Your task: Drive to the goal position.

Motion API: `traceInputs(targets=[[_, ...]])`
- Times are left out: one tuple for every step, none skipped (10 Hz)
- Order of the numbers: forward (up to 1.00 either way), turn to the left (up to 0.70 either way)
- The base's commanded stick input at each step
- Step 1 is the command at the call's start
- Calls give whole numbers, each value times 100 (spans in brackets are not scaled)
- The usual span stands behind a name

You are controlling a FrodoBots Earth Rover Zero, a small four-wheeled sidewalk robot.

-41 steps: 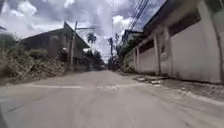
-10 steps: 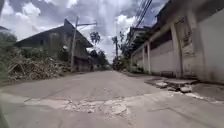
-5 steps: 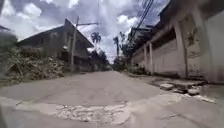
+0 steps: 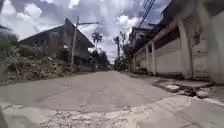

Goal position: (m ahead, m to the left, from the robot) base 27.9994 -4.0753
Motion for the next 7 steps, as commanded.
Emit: traceInputs(targets=[[50,0],[50,0],[50,0],[50,0],[50,0],[50,0],[50,0]])
